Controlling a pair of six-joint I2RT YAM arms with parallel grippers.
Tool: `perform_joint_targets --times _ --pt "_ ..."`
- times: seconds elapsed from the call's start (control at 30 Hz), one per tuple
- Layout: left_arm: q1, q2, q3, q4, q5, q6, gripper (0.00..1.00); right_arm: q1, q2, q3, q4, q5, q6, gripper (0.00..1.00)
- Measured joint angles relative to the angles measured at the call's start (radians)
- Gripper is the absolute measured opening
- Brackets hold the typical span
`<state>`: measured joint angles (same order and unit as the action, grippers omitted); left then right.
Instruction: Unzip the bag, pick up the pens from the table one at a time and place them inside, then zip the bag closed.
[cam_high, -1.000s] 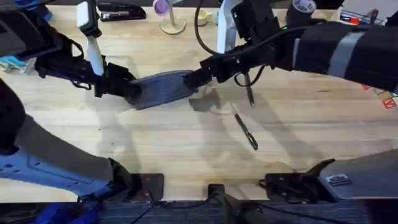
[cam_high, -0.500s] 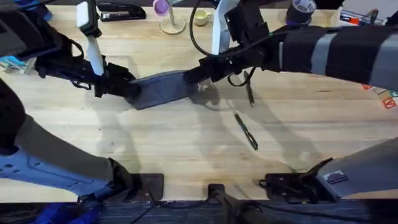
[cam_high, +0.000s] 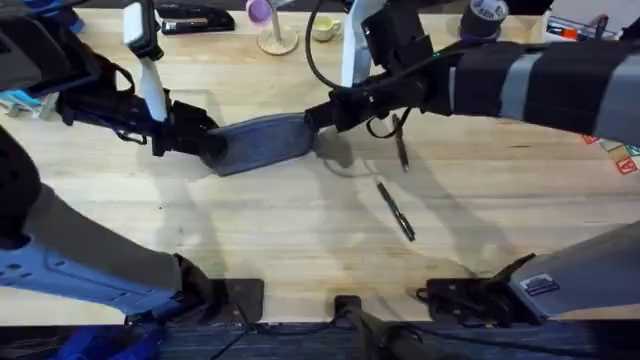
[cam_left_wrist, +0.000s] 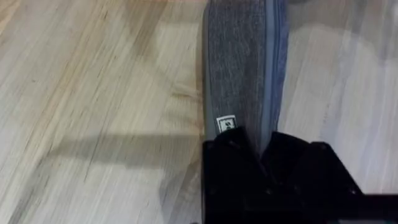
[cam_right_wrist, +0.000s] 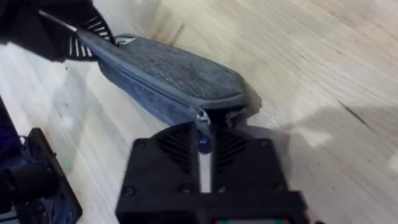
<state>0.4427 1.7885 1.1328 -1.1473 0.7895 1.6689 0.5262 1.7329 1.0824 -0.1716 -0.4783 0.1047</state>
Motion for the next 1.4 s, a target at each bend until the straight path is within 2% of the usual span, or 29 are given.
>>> perform_joint_targets --times 0.1,0.5,0.77,0.97,1.2,1.4 --pt "-0.001 0.0 0.0 0.0 0.0 0.0 0.045 0.001 0.0 0.0 0.001 0.001 -0.001 0.035" --pt "-0.001 0.0 0.0 0.0 0.0 0.0 0.045 0.001 -0.005 0.0 -0.009 0.001 0.0 0.03" --pt "-0.003 0.0 0.0 0.001 0.005 0.0 0.045 0.01 -0.113 0.002 -0.048 0.0 0.0 0.031" --pt "-0.007 0.0 0.0 0.003 0.008 0.0 0.045 0.014 -0.125 0.002 -0.052 0.002 0.0 0.031" --pt "-0.007 0.0 0.0 0.003 0.007 0.0 0.045 0.057 -0.125 0.002 -0.005 0.021 0.0 0.031" --pt "-0.005 0.0 0.0 0.004 0.006 0.0 0.045 0.133 -0.112 0.002 0.095 0.066 0.001 0.03"
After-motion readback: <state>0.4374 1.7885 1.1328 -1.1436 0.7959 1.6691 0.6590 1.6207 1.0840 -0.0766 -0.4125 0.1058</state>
